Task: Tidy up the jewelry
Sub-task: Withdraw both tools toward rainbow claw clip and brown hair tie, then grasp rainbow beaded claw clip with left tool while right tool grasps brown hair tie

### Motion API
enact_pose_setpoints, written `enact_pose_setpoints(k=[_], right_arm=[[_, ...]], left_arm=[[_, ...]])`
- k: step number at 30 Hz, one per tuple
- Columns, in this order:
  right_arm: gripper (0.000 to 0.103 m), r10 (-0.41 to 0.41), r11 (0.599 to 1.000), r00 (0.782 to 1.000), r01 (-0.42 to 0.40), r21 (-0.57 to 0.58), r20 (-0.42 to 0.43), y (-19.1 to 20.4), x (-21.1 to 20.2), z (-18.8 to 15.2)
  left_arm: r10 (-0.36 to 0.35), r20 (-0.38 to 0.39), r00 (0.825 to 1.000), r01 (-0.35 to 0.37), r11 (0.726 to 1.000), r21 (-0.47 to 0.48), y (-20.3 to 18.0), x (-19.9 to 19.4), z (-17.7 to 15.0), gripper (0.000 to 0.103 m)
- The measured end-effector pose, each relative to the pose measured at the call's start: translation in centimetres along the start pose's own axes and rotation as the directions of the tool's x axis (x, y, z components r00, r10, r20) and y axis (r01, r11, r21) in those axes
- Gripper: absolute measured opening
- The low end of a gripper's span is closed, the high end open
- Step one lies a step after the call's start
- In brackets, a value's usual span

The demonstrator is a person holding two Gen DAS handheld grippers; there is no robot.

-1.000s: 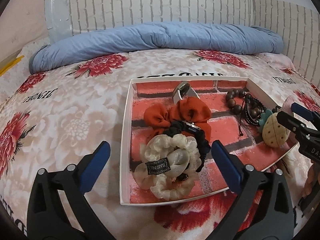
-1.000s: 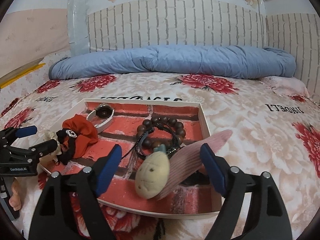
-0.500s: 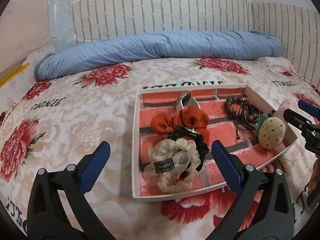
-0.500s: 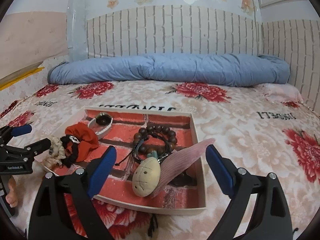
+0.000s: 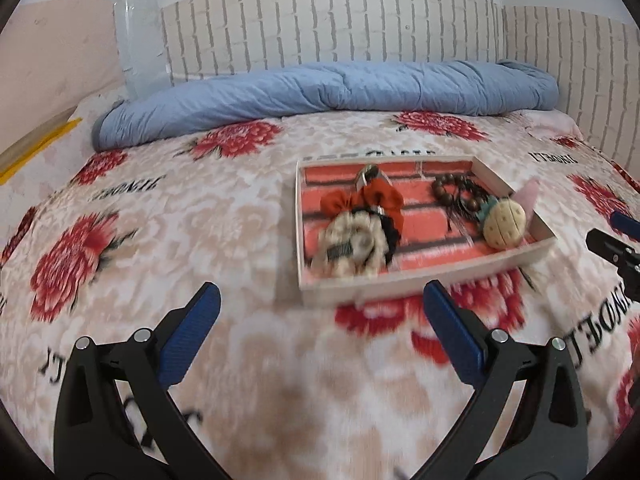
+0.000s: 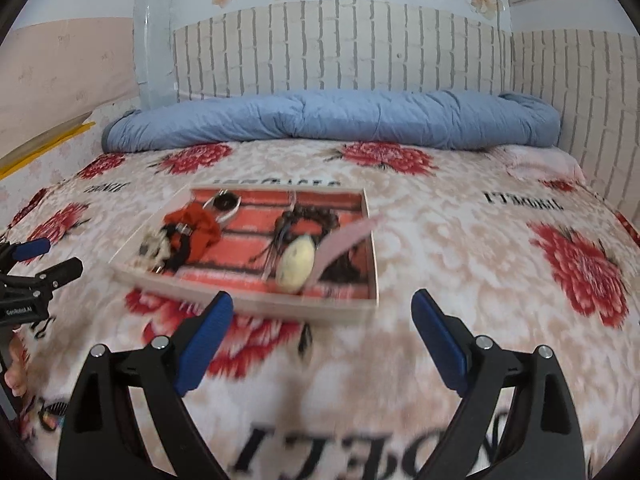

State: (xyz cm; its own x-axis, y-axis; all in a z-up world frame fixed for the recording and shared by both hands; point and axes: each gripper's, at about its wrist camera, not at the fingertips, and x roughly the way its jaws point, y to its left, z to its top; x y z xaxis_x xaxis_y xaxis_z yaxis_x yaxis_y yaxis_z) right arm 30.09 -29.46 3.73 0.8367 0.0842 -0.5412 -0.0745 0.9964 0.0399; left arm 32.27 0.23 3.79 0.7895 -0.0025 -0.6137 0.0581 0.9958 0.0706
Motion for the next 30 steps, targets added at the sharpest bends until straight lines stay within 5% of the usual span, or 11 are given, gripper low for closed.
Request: enact_pose_setpoints(k=[14,30], right_arm=[[0.089,0.012,1.000,0.998,-0.014,-0.020,-0.054,2.3,-7.7,-7.8],[0.089,0.012,1.000,0.995,-0.013,-0.011,-0.095,4.5,-9.2,-12.7]], left_arm=[[-0.015,-0.096,0.995,0.011,0.999,-0.041,0.3,-5.7,-8.9,0.098],[-0.040,-0.166,0.985,0.035,0.999,-0.032,-0.3,-5.9,-12.8,0.098]])
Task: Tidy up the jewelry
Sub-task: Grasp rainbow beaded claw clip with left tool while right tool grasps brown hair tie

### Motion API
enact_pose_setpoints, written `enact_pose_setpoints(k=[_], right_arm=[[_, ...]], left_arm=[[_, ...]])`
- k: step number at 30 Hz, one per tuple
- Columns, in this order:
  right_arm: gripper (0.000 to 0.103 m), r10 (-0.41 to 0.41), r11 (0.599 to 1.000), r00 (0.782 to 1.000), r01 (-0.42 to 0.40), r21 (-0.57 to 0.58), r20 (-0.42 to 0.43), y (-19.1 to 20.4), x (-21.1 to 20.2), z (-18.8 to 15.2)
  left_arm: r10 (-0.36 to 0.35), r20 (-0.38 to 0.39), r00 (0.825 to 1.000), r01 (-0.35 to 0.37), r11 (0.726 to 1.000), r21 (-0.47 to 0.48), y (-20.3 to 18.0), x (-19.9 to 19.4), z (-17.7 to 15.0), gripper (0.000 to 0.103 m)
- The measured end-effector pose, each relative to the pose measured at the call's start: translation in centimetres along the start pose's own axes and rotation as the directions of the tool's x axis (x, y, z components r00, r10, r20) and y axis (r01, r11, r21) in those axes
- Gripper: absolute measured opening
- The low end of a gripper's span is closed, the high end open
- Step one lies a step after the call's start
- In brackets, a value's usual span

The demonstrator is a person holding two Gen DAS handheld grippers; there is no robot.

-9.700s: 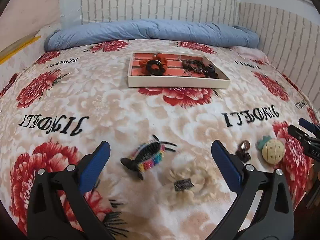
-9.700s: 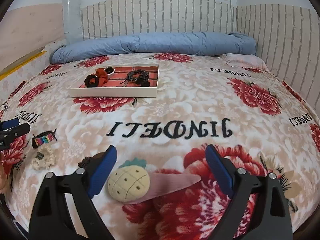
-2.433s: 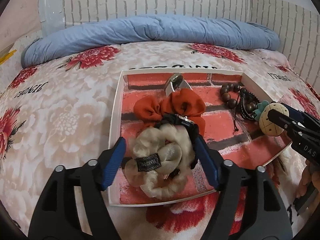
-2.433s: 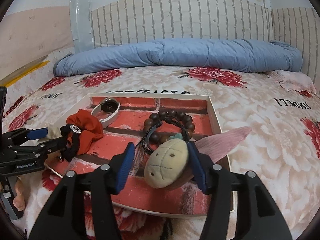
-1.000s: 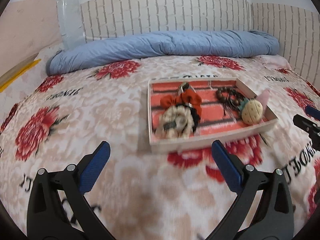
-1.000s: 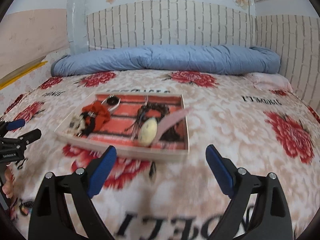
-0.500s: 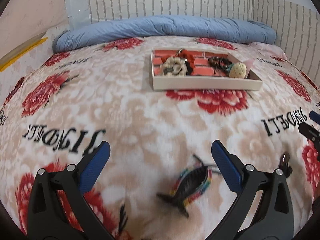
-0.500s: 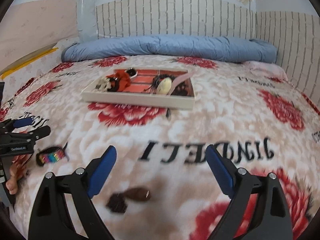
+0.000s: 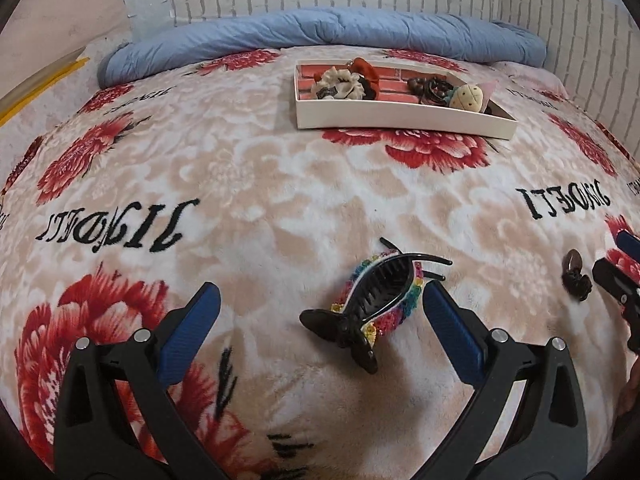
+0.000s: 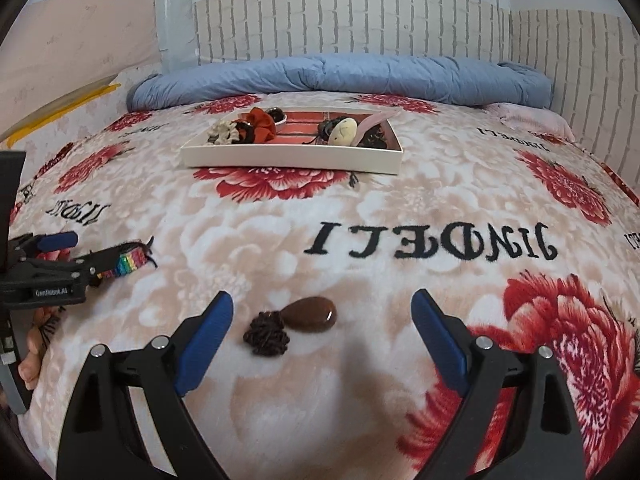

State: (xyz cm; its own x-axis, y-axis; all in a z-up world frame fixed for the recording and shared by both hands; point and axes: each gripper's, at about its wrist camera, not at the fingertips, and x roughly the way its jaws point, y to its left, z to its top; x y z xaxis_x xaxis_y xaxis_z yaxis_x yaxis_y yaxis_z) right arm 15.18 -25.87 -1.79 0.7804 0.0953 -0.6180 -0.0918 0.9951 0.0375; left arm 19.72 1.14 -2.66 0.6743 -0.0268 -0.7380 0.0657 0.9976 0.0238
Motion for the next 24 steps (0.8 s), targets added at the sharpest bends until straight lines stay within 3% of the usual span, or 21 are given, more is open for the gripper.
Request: enact_pose_setpoints(k=[7,17,24], right_arm=[[0.087,-0.012,0.999,0.999,0.011,-0.039,-0.033,0.9,0.8,-0.5],[0.056,-0.002,0.998,0.998,-0.002,-0.059,-0.065,1.3,1.4,-0.8],[0.035,0.035,0.998,0.995,-0.041,-0.056,-0.090,1.5,1.5,-1.3]], left_arm=[[-0.034,-0.033,0.999,0.033,0.999,-0.022,0.4,1.0,-0.2,0.098],[-0.065,-0.061,0.996,0.063,0.997,-0.034,0.4,1.8,-0.1,0.097],[-0.079,-0.056,0.995,0.078,0.997,-0.020,0.1,1.8,-0.2,0.087]])
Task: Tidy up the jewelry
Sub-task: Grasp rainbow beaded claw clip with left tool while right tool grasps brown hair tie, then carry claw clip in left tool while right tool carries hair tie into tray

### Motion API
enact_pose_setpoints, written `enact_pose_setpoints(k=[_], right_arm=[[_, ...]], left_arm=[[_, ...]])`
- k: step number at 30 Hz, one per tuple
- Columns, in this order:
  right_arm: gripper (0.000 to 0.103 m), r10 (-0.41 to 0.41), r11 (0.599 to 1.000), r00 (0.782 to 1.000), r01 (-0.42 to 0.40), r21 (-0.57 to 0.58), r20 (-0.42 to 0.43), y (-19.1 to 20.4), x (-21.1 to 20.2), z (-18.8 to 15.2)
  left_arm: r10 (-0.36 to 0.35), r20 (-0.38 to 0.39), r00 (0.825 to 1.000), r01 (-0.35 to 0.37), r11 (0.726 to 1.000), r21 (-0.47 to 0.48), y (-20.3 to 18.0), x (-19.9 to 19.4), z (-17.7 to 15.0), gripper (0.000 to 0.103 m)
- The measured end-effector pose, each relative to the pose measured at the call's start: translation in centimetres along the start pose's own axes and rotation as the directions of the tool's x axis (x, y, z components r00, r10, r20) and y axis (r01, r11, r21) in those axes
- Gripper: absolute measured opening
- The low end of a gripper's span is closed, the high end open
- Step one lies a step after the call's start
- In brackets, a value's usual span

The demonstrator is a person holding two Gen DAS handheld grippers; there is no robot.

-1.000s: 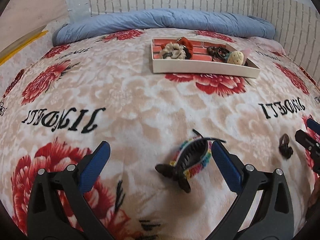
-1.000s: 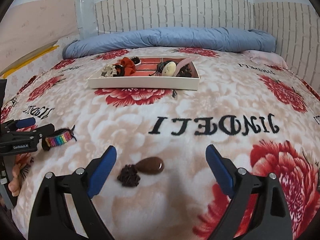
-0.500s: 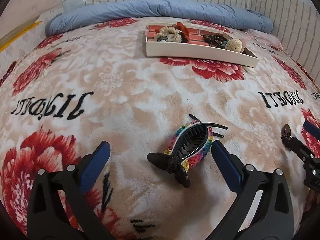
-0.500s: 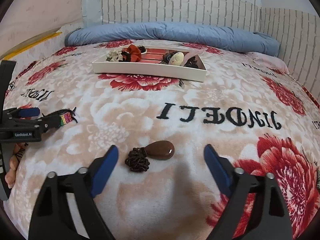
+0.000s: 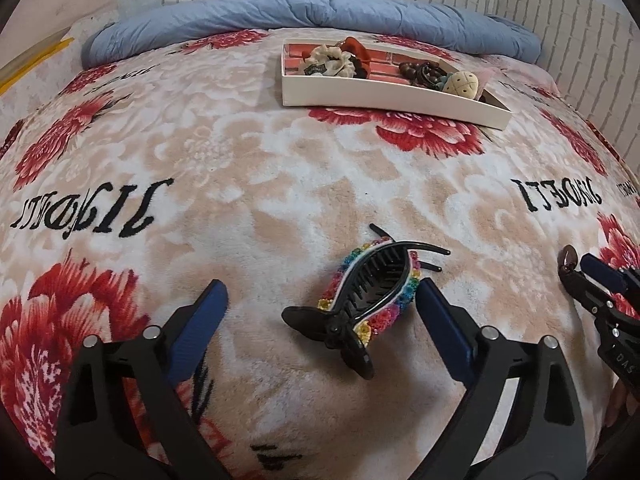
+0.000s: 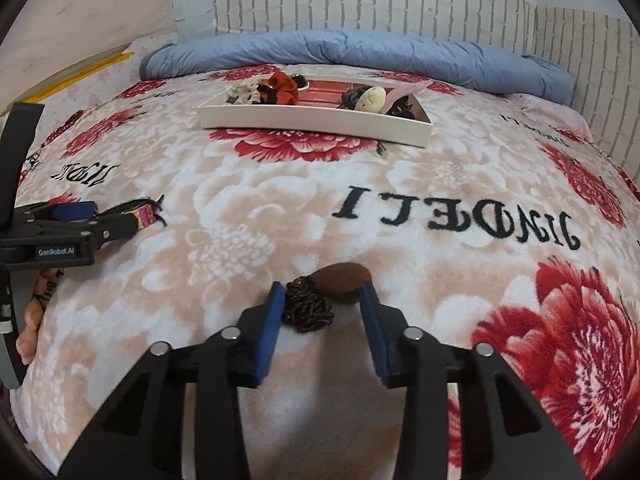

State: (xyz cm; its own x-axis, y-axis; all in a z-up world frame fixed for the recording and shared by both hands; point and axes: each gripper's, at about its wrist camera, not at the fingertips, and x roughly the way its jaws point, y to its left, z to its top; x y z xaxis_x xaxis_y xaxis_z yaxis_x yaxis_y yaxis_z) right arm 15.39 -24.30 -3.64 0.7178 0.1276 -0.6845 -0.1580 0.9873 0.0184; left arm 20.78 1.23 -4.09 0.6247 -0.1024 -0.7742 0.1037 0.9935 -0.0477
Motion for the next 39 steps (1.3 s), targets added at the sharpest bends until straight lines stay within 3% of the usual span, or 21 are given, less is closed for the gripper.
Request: enact_pose_setpoints(k=[2,6,10,18,32,39], right_arm=[[0.032,0.010,1.000,1.000,-0.010,-0.002,-0.003,0.1,0.0,0.0],[0.025,0.028,1.000,0.999,-0.028,0.003,-0.015,0.1,0.3,-0.1],[0.025,0.028,1.000,0.999,-0.028,0.002,-0.016,0.1,0.3,-0.1],[0.024,0.029,1.000,1.000,-0.029,0.004,-0.010,-0.1,0.3,0.0],[0.023,0.048,0.998,0.999,-0.048,0.047,0.014,-0.9,-0.3,0.7],[0.023,0.029,0.997,0.998,-0.033,0.072,0.051,-2.2,-0.3,3.1]], left_arm=[[-0.035,-0.007,0.999,0.035,0.999,0.016,-0.3,0.1,0.0,0.076],[-0.025,-0.020,0.999,0.026,0.999,0.036,-0.7,0.4,0.0,0.076],[-0.028,-0.023,0.999,0.029,0.999,0.036,-0.6,0.4,0.0,0.075],[-0.033,-0.016,0.999,0.034,0.998,0.052,-0.8,0.3,0.0,0.061],[-0.014,-0.007,1.000,0.015,0.997,0.075,-1.4,-0.2,0.5,0.058],[-0.010,0.030,1.000,0.008,0.998,0.063,-1.4,-1.3,2.0,0.058]])
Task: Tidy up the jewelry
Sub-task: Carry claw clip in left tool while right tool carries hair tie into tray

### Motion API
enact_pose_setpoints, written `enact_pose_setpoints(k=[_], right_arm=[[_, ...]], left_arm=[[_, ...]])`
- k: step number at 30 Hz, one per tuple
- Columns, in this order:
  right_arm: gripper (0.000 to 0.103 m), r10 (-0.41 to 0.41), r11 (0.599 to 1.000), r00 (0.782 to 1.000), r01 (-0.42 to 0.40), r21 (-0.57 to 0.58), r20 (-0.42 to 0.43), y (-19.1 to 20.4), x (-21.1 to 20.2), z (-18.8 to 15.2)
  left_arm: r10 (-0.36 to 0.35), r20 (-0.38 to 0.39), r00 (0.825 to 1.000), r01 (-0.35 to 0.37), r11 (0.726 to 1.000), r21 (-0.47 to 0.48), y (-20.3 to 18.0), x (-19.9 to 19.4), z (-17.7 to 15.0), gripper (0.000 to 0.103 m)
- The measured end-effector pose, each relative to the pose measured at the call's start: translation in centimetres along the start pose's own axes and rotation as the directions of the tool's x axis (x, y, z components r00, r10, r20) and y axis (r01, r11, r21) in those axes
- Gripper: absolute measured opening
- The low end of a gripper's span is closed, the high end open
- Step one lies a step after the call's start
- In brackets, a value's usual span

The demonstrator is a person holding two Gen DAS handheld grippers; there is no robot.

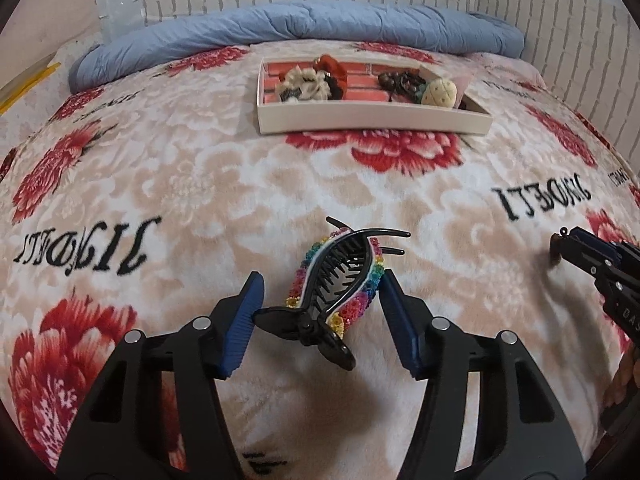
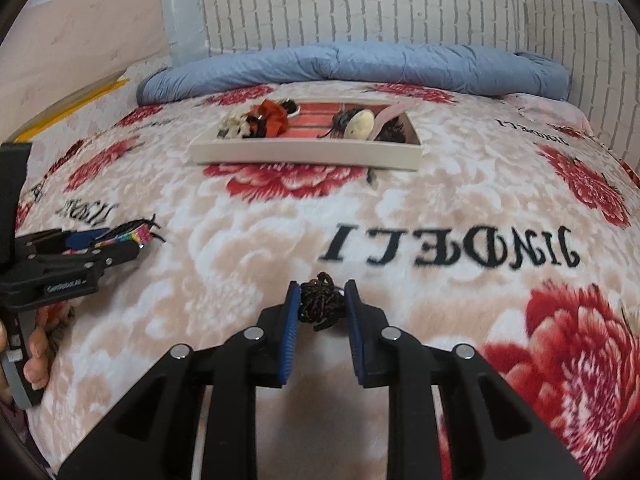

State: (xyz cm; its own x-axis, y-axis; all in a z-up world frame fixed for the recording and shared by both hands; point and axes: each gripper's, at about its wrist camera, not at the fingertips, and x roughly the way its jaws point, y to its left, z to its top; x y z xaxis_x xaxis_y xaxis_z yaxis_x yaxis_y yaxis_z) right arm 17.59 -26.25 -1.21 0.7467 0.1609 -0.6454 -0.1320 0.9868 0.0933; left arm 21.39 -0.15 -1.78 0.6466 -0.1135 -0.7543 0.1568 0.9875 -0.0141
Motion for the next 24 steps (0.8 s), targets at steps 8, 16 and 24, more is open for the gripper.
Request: enact_pose_setpoints(k=[8,16,24], right_arm=[[0.023,-0.004,0.999,0.999,0.003,0.033,0.039,-1.8,0.5,3.5],[0.023,-0.022,0.999,0.996,0.018,0.042,0.091,-3.5,1.6,8.1],[0.023,-0.021,0.999,0.990,0.016,0.035,0.141,-4.4,4.7,13.5]], left_arm=[[0.016,0.042,0.999,-0.016,1.000,-0.001,-0.3,-0.4,3.7,0.058],[0.022,0.084,0.996,-0.021,1.000,-0.011,-0.6,0.8,8.0,0.058],[0.016,0.120,0.993,-0.014,1.000,-0.019,-0.7,3.4,12.6,0.058]])
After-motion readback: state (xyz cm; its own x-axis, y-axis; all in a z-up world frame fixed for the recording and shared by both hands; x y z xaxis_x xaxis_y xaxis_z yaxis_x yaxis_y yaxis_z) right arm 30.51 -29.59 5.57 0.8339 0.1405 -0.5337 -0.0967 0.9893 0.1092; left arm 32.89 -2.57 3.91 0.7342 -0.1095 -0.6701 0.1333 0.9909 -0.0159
